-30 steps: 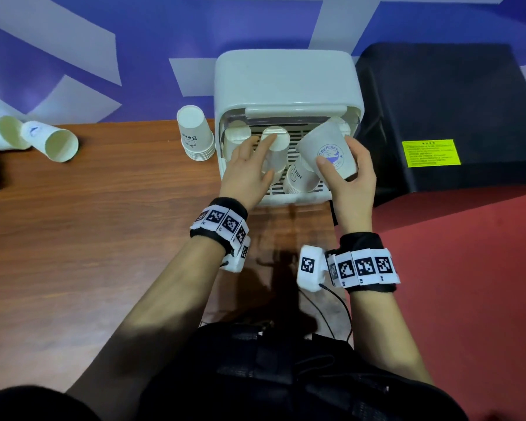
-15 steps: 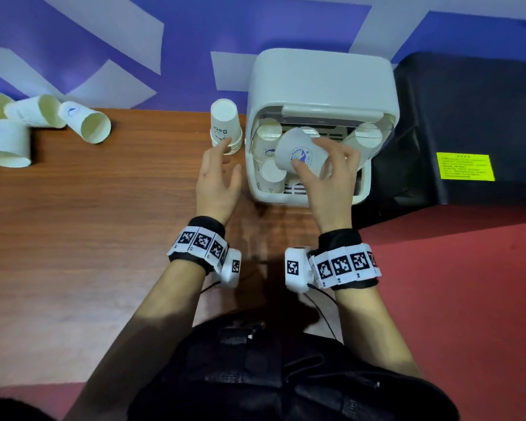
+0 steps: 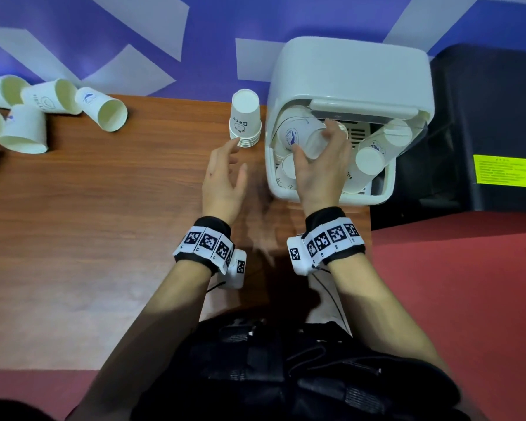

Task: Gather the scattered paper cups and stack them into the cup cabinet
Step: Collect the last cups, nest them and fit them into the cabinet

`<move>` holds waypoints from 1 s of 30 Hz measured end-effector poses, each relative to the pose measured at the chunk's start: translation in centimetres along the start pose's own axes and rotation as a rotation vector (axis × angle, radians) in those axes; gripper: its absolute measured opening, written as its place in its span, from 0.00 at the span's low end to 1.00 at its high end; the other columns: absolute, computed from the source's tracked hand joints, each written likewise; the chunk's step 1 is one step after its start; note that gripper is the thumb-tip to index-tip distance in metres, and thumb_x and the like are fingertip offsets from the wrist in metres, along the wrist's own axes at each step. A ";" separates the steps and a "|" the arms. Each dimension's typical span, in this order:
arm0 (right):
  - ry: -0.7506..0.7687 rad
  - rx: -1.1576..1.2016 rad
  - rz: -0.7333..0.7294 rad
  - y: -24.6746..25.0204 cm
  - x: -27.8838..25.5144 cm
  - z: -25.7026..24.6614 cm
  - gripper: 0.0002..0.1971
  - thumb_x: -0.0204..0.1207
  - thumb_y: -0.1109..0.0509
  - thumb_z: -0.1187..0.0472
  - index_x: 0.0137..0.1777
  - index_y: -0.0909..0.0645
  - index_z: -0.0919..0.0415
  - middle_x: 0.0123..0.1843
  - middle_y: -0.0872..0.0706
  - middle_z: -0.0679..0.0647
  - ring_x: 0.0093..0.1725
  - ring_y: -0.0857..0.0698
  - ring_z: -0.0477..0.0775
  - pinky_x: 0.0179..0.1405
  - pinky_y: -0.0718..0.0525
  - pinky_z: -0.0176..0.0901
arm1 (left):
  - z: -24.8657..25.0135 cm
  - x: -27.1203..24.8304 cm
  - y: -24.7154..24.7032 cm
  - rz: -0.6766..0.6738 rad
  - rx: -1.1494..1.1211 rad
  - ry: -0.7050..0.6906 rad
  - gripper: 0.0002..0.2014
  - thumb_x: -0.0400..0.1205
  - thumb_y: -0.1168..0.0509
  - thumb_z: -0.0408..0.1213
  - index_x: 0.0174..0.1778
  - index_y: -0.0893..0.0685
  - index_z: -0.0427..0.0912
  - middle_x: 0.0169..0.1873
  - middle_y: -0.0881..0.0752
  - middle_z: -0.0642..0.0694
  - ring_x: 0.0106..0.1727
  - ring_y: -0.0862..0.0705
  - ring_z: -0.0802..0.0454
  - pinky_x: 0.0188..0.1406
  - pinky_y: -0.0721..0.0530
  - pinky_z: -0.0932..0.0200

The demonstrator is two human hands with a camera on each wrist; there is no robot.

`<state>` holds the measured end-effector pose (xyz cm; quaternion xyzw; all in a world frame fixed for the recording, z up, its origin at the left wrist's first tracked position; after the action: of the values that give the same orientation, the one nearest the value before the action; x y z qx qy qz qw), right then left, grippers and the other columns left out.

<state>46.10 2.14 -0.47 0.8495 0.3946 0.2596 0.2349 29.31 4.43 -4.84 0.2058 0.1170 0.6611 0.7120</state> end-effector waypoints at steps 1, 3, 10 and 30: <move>0.035 -0.033 0.016 -0.3 0.1 0.2 0.26 0.71 0.25 0.58 0.66 0.26 0.69 0.61 0.18 0.62 0.64 0.23 0.64 0.66 0.30 0.46 | -0.1 0.1 0.1 0.004 -0.002 0.001 0.22 0.81 0.39 0.34 0.72 0.27 0.46 0.61 0.22 0.49 0.56 0.21 0.58 0.59 0.19 0.49; 0.108 -0.110 0.066 -1.0 0.2 0.9 0.19 0.71 0.25 0.58 0.57 0.22 0.68 0.62 0.18 0.64 0.64 0.22 0.66 0.66 0.32 0.50 | -0.2 0.2 0.3 0.008 -0.006 0.002 0.22 0.81 0.39 0.33 0.72 0.27 0.46 0.61 0.22 0.49 0.55 0.21 0.58 0.59 0.19 0.50; 0.221 -0.221 0.097 -2.8 1.1 2.3 0.14 0.74 0.28 0.54 0.53 0.16 0.63 0.65 0.18 0.61 0.62 0.22 0.61 0.65 0.35 0.50 | -0.6 0.5 0.0 0.002 0.009 0.002 0.22 0.81 0.38 0.32 0.73 0.27 0.44 0.59 0.21 0.50 0.54 0.21 0.57 0.58 0.19 0.53; 0.089 -0.814 -0.584 -2.7 1.9 0.1 0.36 0.73 0.43 0.68 0.82 0.42 0.45 0.86 0.46 0.48 0.83 0.61 0.71 0.72 0.68 0.81 | 0.5 0.3 -1.7 -0.042 -0.026 0.049 0.23 0.80 0.40 0.34 0.72 0.27 0.46 0.57 0.18 0.49 0.57 0.19 0.54 0.61 0.20 0.45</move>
<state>45.70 5.22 -1.68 0.5310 0.4923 0.3520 0.5931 31.05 4.58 -5.12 0.1777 0.1302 0.6525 0.7250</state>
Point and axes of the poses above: each hand's wrist, its own x-axis towards the middle knuckle, its own y-axis out of the back of the hand, z = x × y, the point moved 2 cm from there along x, towards the middle knuckle
